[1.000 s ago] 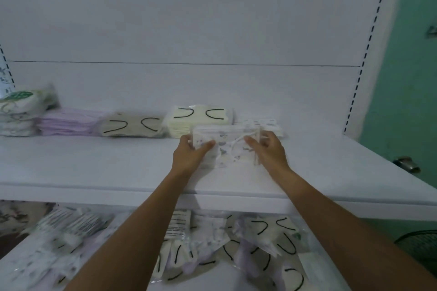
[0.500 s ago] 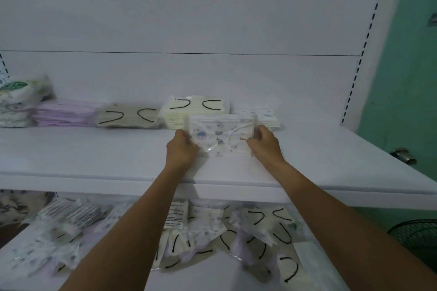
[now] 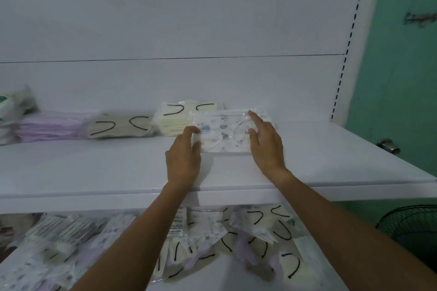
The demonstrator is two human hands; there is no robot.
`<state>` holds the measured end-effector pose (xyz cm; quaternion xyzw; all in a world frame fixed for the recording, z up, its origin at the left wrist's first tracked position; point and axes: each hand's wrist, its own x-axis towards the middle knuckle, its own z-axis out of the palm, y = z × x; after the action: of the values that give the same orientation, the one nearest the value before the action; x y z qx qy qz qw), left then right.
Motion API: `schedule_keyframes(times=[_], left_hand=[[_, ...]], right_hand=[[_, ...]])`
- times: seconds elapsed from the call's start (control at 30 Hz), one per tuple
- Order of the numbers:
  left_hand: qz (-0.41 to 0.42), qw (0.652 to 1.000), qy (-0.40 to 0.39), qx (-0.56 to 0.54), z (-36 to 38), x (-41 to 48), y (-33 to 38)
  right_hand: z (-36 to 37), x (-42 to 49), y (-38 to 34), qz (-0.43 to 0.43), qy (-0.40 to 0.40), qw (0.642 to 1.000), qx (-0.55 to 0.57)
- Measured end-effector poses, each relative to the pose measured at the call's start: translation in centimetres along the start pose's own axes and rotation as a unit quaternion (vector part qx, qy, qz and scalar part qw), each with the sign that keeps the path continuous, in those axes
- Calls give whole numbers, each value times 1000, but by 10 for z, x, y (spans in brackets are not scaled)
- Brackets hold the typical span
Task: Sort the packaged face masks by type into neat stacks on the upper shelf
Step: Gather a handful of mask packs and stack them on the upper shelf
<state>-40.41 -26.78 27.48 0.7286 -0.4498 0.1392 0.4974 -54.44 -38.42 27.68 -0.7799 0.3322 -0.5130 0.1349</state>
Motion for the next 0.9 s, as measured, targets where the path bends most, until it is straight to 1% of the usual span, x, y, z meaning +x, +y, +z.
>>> schedule_keyframes(times=[0.07, 0.13, 0.23, 0.3, 0.4, 0.53, 0.63, 0.7, 0.77, 0.83, 0.9], left_hand=[[14, 1000, 1, 6, 2, 3, 0], [16, 1000, 3, 4, 2, 5, 1], [51, 998, -10, 44, 6, 13, -3], [76, 995, -13, 59, 13, 24, -6], [106, 992, -39, 49, 31, 45, -3], [131, 988, -78, 38, 65, 69, 13], [127, 989, -60, 49, 93, 88, 20], [116, 988, -56, 81, 109, 98, 19], [106, 985, -69, 117, 124, 103, 15], [116, 982, -59, 139, 136, 102, 11], [127, 977, -49, 165, 145, 101, 5]], right_hand=[[0, 1, 0, 7, 7, 1000, -2], [1, 1, 0, 21, 18, 999, 22], [-1, 5, 3, 48, 40, 996, 58], [-4, 14, 7, 52, 41, 996, 54], [-15, 39, 19, 35, 43, 998, 29], [-28, 85, 42, 22, 2, 999, -41], [-26, 113, 60, 20, -21, 998, -57], [-19, 125, 71, 16, -30, 997, -71], [-8, 127, 85, 17, -41, 996, -82], [6, 123, 102, 26, -51, 995, -79], [17, 118, 115, 43, -89, 991, -89]])
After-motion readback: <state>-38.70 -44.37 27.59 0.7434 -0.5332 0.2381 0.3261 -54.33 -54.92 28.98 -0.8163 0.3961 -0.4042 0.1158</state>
